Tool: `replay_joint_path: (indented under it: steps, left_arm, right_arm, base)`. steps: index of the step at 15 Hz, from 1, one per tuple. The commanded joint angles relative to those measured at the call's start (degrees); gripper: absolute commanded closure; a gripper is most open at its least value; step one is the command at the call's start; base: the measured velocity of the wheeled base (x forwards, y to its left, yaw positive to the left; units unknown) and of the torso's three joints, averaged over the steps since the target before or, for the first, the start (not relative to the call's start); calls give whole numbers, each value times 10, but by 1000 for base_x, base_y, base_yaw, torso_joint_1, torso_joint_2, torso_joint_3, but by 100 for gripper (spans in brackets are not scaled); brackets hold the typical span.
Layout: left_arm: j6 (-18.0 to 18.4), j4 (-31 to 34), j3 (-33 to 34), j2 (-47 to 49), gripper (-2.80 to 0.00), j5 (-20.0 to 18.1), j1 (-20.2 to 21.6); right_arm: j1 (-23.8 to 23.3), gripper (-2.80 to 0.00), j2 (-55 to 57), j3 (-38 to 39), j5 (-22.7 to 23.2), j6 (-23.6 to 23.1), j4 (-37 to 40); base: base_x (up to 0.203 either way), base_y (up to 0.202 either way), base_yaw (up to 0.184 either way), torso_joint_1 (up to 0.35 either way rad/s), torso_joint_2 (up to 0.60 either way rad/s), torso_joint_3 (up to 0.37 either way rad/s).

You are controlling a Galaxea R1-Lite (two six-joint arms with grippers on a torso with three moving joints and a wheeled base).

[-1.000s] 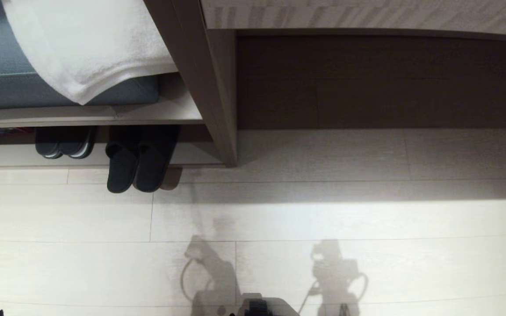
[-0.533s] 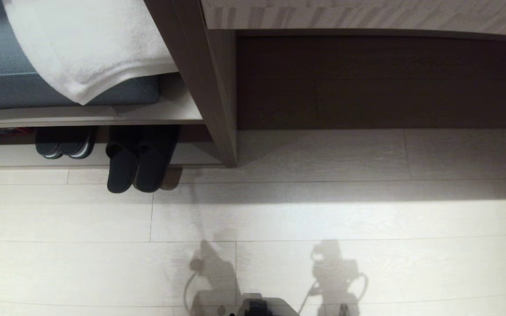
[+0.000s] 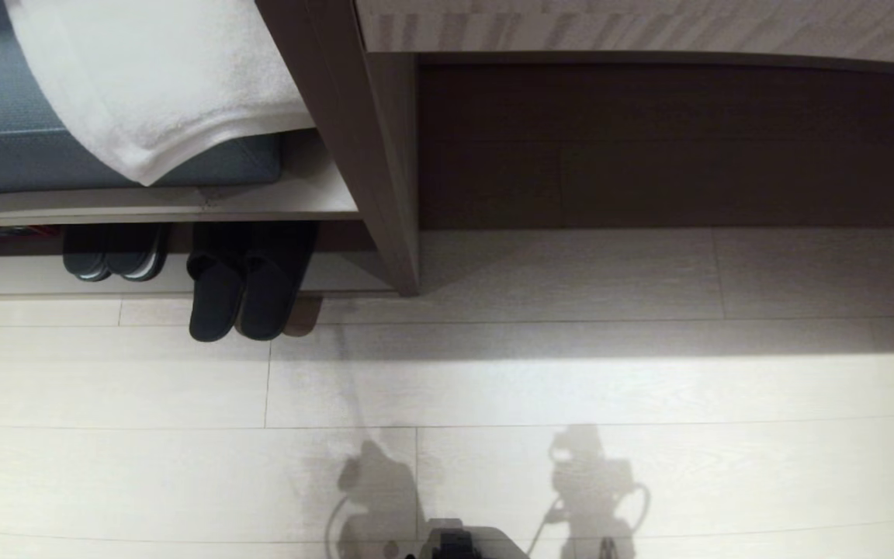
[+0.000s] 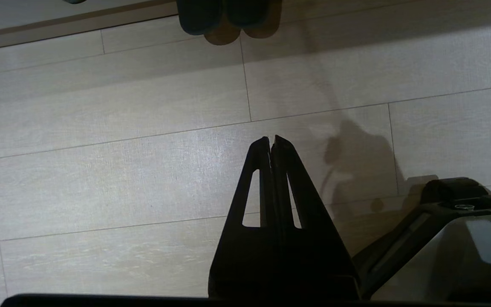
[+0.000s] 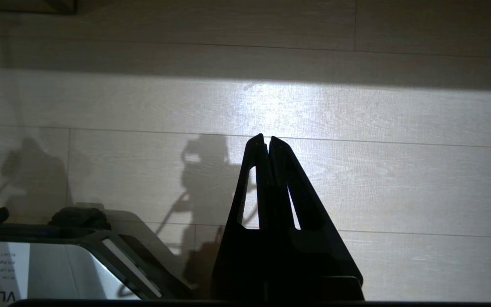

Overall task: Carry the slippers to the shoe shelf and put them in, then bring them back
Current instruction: Pick up the slippers in the shoe cabinet

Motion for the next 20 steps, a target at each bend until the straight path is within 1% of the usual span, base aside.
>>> replay_joint_path:
  steps: [1, 6, 8, 9, 12, 14, 17, 20]
  left_arm:
    - [0, 0, 0, 1, 0, 0, 0]
    - [3, -5, -1, 15, 0, 0, 0]
    - [-5, -34, -10, 43, 0, -4, 0]
    - [-11, -60, -22, 73, 0, -4, 1]
    - [-26, -152, -66, 228, 0, -6, 8]
    - [-34, -209, -94, 303, 0, -6, 21]
    - [-36, -242, -118, 455, 0, -7, 51]
    - [-36, -277, -123, 594, 0, -16, 83]
  right_arm:
    - [0, 0, 0, 0, 0, 1, 0]
    - [1, 0, 0, 0, 0, 0, 0]
    - [0, 0, 0, 0, 0, 0, 0]
    - [0, 0, 0, 0, 0, 0, 0]
    - [0, 0, 0, 0, 0, 0, 0]
    - [1, 0, 0, 0, 0, 0, 0]
    - [1, 0, 0, 0, 0, 0, 0]
    - [0, 0, 0, 0, 0, 0, 0]
  base:
    - [0, 0, 0, 0, 0, 0]
    - [0, 0, 0, 0, 0, 0]
    - [0, 0, 0, 0, 0, 0]
    - [0, 0, 0, 0, 0, 0]
    - [0, 0, 0, 0, 0, 0]
    - [0, 0, 0, 0, 0, 0]
    - [0, 0, 0, 0, 0, 0]
    - [0, 0, 0, 0, 0, 0]
